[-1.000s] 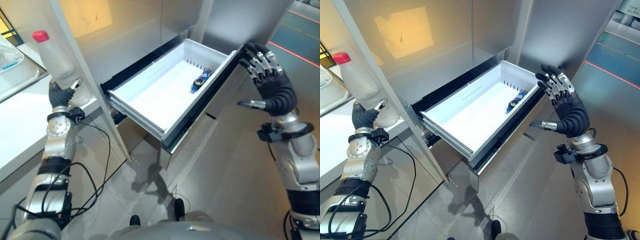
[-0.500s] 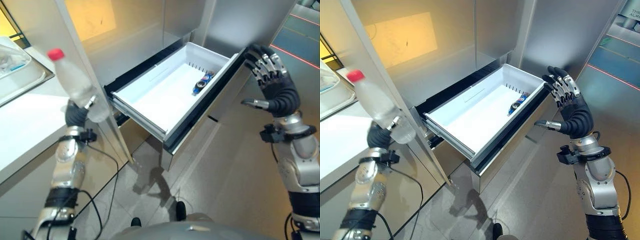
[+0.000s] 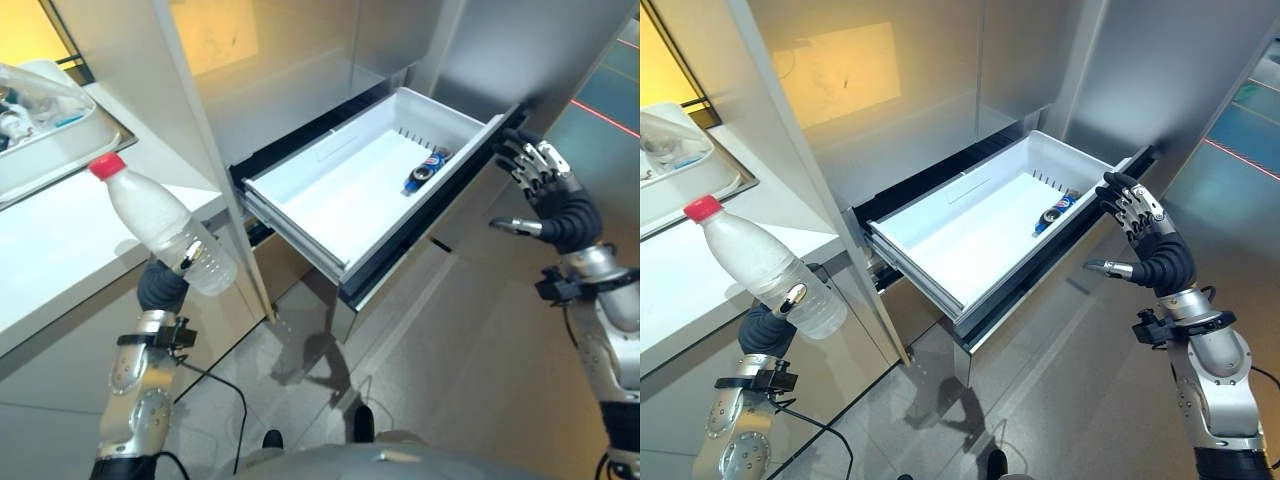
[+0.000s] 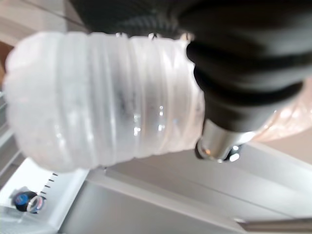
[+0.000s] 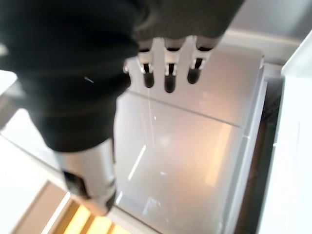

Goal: Take the drinks into the refrigerator

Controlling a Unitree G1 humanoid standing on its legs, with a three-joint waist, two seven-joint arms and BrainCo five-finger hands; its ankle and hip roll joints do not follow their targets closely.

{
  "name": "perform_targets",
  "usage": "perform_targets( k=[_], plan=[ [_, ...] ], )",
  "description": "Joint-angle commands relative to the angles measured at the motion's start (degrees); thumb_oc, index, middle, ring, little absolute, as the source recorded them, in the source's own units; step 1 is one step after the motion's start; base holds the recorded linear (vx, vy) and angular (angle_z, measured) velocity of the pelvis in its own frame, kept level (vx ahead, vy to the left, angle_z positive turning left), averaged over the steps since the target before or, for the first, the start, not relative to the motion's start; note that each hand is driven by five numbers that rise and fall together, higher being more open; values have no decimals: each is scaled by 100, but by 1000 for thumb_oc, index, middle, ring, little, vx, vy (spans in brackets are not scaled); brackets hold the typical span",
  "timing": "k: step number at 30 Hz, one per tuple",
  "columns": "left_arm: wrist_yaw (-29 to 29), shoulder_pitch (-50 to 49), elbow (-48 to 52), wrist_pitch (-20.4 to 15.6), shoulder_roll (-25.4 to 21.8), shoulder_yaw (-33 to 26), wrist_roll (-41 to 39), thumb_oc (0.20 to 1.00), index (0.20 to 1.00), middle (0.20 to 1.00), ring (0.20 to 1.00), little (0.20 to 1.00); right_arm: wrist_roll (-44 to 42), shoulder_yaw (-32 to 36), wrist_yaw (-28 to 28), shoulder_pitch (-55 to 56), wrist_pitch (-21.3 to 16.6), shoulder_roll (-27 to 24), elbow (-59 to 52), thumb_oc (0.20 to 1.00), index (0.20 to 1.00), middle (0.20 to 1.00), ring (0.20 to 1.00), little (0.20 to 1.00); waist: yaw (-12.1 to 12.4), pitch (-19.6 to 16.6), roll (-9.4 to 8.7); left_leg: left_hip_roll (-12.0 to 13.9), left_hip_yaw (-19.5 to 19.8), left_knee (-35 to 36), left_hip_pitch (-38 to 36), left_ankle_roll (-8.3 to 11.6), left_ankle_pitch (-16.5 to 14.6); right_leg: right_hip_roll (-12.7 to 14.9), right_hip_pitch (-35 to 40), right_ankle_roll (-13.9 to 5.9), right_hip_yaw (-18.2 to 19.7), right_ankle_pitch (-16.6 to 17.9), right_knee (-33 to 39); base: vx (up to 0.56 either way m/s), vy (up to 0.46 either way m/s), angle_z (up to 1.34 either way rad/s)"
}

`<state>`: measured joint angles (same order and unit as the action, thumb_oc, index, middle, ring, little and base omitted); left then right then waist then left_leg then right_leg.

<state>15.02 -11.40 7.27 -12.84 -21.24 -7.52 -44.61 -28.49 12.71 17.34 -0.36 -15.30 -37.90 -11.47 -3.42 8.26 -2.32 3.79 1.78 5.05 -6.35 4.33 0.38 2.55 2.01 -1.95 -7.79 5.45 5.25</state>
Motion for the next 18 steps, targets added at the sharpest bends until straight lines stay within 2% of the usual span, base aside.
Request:
perform_targets(
  k=[1, 4, 5, 6, 9, 11, 15, 16, 17, 18],
  plan=[
    [495, 321, 1079, -407, -636, -386, -221, 200, 200, 200, 200, 200, -270, -38, 85, -612, -79, -529, 420, 1000, 1000, 1000, 1000, 1000, -2, -154, -254, -410, 179, -288, -39, -456, -596, -22, 331, -93, -148, -989, -563, -8, 8, 5],
    [641, 322, 1282, -341, -880, -291, -242, 200, 200, 200, 200, 200, -349, -294, 293, -836, 43, -903, 539, 1000, 1000, 1000, 1000, 1000, 31, -175, -258, -414, 174, -314, -66, -455, -617, -14, 378, -100, -135, -988, -558, 0, 0, 0],
    [740, 359, 1432, -301, -1140, -244, -278, 200, 200, 200, 200, 200, -445, -523, 529, -984, 179, -1251, 584, 1000, 1000, 1000, 1000, 1000, 51, -203, -249, -412, 176, -312, -87, -444, -621, -7, 401, -105, -136, -988, -547, 0, 0, 0],
    [741, 359, 1432, -299, -1137, -249, -280, 200, 200, 200, 200, 200, -452, -533, 535, -1000, 176, -1257, 597, 1000, 1000, 1000, 1000, 1000, 47, -200, -245, -412, 175, -311, -90, -443, -623, -8, 404, -105, -134, -988, -546, 0, 0, 0],
    [847, 609, 1481, -274, -1741, -70, -331, 200, 200, 200, 200, 200, -1078, -1195, 835, -1433, 438, -1599, 985, 1000, 1000, 1000, 1000, 1000, 70, -227, -229, -409, 160, -313, -118, -411, -613, 0, 458, -114, -141, -978, -519, 0, 0, 0],
    [922, 859, 1476, -263, -2409, 85, -200, 200, 200, 200, 200, 200, -1474, -1597, 1008, -1705, 614, -1787, 1055, 1000, 1000, 1000, 1000, 1000, 58, -253, -200, -407, 139, -319, -138, -390, -610, 4, 490, -123, -144, -975, -503, 0, 0, 0],
    [1011, 1684, 1292, -314, -3556, 642, -139, 200, 200, 200, 200, 200, -1997, -2504, 1040, -2430, 830, -1742, 1278, 1000, 1000, 1000, 1000, 1000, 5, -283, -133, -407, 99, -353, -175, -368, -613, 9, 506, -128, -93, -963, -513, 0, 0, 0],
    [1012, 1716, 1269, -323, -3560, 665, -141, 200, 200, 200, 200, 200, -2000, -2506, 1041, -2442, 826, -1742, 1291, 1000, 1000, 1000, 1000, 1000, 11, -275, -135, -407, 99, -354, -178, -368, -615, 9, 509, -128, -93, -963, -513, 0, 0, 0],
    [1084, 2308, 1248, -289, -3955, 1219, -221, 200, 200, 200, 200, 200, -2211, -2968, 1123, -2741, 933, -1587, 1344, 1000, 1000, 1000, 1000, 1000, -32, -288, -87, -408, 82, -355, -194, -363, -599, 8, 524, -132, -79, -954, -513, 0, 0, 0],
    [1118, 2444, 1250, -297, -4021, 1366, -277, 200, 200, 200, 200, 200, -2264, -3090, 1167, -2793, 970, -1571, 1325, 1000, 1000, 1000, 1000, 1000, -36, -286, -75, -408, 76, -356, -204, -363, -599, 10, 532, -136, -73, -953, -508, 0, 0, 0]
  ],
)
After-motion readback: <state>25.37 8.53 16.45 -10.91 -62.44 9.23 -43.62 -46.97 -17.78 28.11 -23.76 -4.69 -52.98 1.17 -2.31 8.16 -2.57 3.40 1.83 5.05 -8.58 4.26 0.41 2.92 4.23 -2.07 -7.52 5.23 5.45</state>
